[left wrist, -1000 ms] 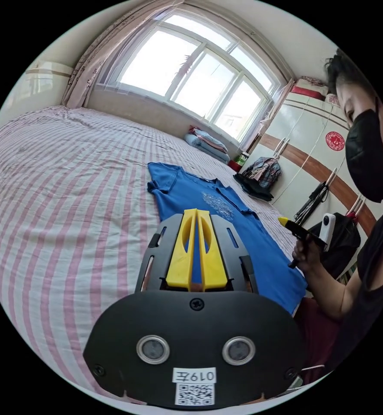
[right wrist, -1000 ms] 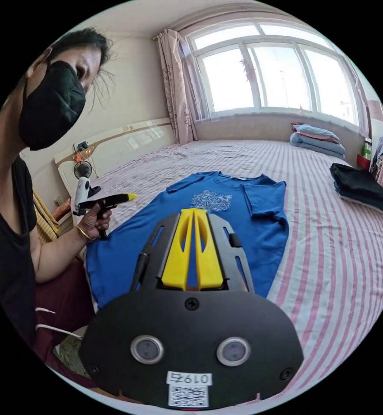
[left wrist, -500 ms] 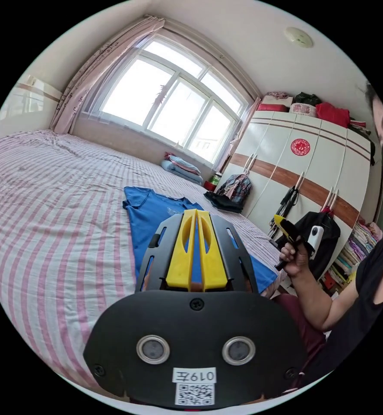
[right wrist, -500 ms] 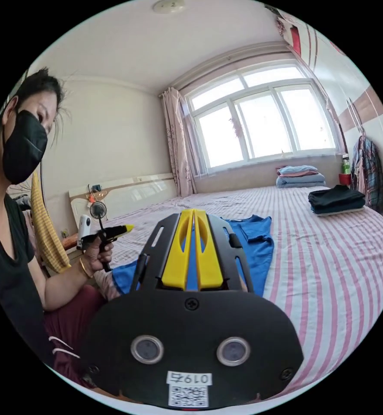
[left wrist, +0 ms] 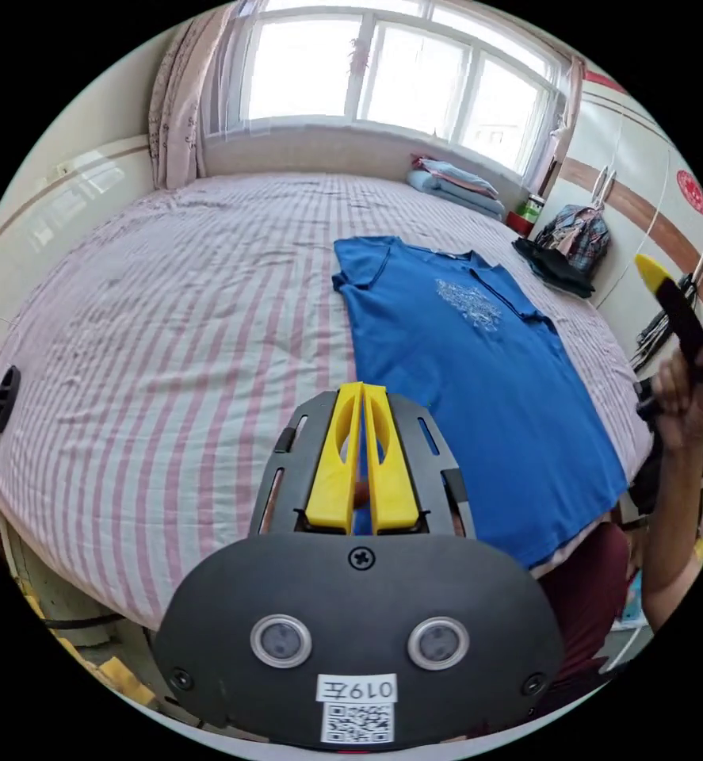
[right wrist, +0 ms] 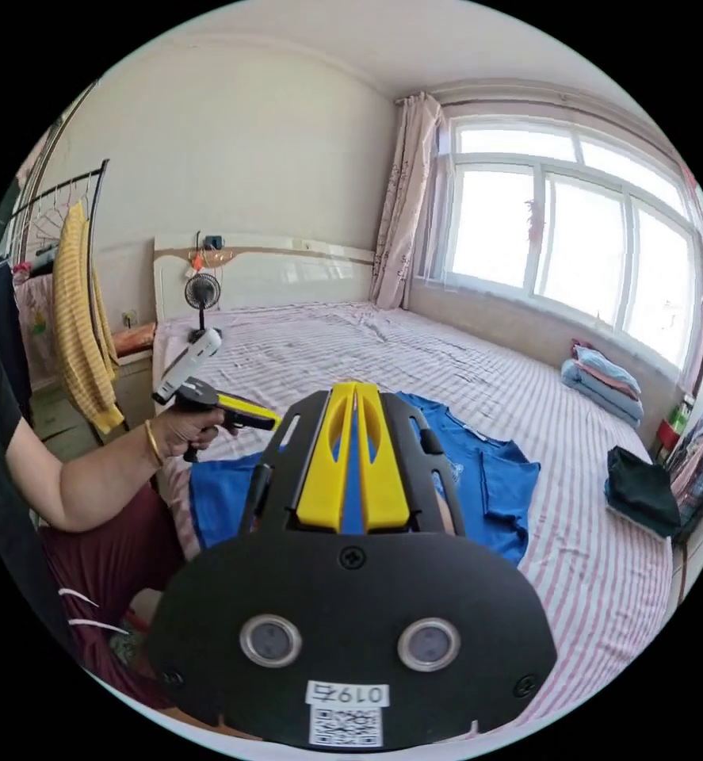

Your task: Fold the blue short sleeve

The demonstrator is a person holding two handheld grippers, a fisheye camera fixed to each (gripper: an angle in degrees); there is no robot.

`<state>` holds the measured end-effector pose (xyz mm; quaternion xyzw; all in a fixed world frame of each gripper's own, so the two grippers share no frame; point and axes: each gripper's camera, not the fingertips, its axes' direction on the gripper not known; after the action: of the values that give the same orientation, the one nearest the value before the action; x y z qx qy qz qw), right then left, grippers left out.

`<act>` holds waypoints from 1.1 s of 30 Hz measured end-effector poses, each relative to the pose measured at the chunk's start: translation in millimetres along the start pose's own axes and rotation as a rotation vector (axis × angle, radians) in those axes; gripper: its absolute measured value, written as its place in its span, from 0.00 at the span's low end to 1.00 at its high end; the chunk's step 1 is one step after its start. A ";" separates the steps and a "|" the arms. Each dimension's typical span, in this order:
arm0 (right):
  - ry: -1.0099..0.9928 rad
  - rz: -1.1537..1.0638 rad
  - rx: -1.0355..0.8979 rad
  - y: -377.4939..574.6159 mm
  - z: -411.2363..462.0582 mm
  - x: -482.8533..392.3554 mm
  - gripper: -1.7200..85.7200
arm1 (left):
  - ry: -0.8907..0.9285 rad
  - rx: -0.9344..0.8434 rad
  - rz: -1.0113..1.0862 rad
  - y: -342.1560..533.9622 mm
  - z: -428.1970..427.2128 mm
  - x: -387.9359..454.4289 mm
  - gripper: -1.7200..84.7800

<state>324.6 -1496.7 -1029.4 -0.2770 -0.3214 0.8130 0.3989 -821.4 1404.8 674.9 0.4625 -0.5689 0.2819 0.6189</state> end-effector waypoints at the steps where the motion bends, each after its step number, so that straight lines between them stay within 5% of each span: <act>1: -0.003 -0.055 -0.050 -2.6 29.3 -10.5 0.02 | 0.110 -0.058 -0.012 -4.0 10.3 -18.0 0.03; 7: -0.110 -0.183 -0.181 -1.6 144.5 -58.4 0.02 | 0.232 -0.122 0.036 -23.9 14.5 -90.3 0.03; 14: -0.362 -0.407 -0.300 41.2 154.2 -191.4 0.10 | 0.398 -0.179 -0.015 -26.5 53.9 -162.4 0.03; 25: 0.375 -0.756 -0.400 139.8 183.3 -429.3 0.10 | 0.378 -0.121 -0.072 -21.8 63.5 -206.9 0.03; 33: 0.341 -0.674 -0.500 144.6 223.6 -455.8 0.11 | 0.429 -0.029 -0.147 -1.1 54.1 -265.6 0.03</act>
<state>339.4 -2009.5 -905.4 -0.3747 -0.5097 0.4777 0.6096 -895.9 1403.1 414.2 0.4231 -0.3933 0.3197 0.7510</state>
